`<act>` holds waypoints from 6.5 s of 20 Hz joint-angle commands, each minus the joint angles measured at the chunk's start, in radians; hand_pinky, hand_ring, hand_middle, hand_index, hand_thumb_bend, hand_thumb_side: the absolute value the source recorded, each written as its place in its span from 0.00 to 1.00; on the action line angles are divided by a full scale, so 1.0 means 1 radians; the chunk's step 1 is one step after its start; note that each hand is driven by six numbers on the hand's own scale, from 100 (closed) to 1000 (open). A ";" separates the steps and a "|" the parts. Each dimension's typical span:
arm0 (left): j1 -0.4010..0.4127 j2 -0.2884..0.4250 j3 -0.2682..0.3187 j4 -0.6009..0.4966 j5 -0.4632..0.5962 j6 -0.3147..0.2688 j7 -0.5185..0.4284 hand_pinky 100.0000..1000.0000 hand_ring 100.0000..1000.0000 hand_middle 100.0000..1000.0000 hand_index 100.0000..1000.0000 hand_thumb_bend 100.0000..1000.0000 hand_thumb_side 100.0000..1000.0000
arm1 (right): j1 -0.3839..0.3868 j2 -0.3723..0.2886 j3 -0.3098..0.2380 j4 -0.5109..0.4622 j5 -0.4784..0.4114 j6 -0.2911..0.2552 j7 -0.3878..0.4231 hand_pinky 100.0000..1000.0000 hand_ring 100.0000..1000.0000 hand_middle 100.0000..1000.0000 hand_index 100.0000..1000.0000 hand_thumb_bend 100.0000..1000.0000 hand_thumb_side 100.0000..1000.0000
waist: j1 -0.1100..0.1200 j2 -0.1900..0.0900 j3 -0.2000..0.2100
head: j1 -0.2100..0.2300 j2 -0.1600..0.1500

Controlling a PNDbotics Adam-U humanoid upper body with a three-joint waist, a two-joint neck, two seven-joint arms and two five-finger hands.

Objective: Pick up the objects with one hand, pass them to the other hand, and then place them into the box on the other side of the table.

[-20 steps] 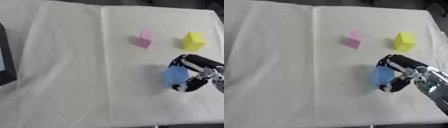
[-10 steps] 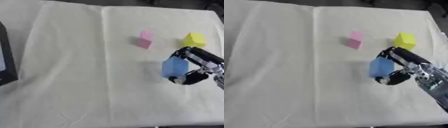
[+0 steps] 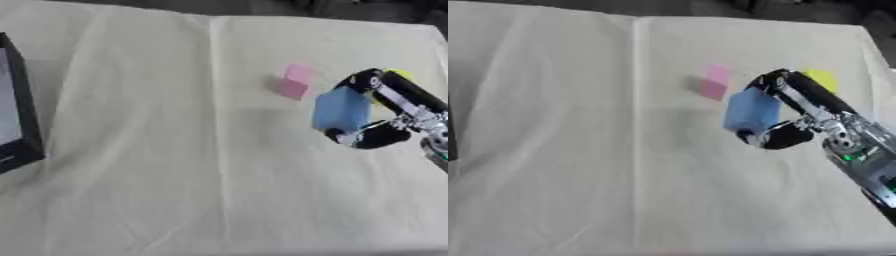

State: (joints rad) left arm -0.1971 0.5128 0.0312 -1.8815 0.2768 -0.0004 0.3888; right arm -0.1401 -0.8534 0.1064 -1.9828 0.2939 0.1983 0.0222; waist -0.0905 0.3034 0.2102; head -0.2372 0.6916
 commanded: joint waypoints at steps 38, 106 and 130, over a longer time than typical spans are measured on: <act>-0.538 0.098 -0.475 -0.119 -0.062 0.821 -0.439 0.80 0.76 0.78 0.87 0.29 0.65 | -0.350 0.257 0.320 -0.017 0.866 -0.177 -0.248 0.66 0.46 0.34 0.40 0.19 0.00 | 0.055 -0.057 0.048 | 0.092 -0.009; -0.707 -0.016 -0.589 -0.115 -0.474 0.874 -0.720 0.90 0.85 0.77 0.88 0.58 0.47 | -0.473 0.441 0.421 -0.017 1.045 -0.095 -0.128 0.60 0.45 0.33 0.41 0.15 0.00 | 0.057 -0.056 0.095 | 0.097 -0.028; -0.692 -0.030 -0.590 -0.047 -0.470 0.907 -0.700 0.90 0.85 0.77 0.90 0.58 0.49 | -0.473 0.443 0.426 -0.017 1.040 -0.076 -0.206 0.60 0.44 0.32 0.40 0.14 0.00 | 0.051 -0.053 0.098 | 0.106 -0.039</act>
State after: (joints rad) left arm -0.8761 0.4752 -0.5631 -1.9307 -0.2015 0.8941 -0.3011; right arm -0.5985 -0.4014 0.5345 -1.9788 1.3341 0.1226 -0.1726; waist -0.0442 0.2672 0.3084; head -0.1338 0.6649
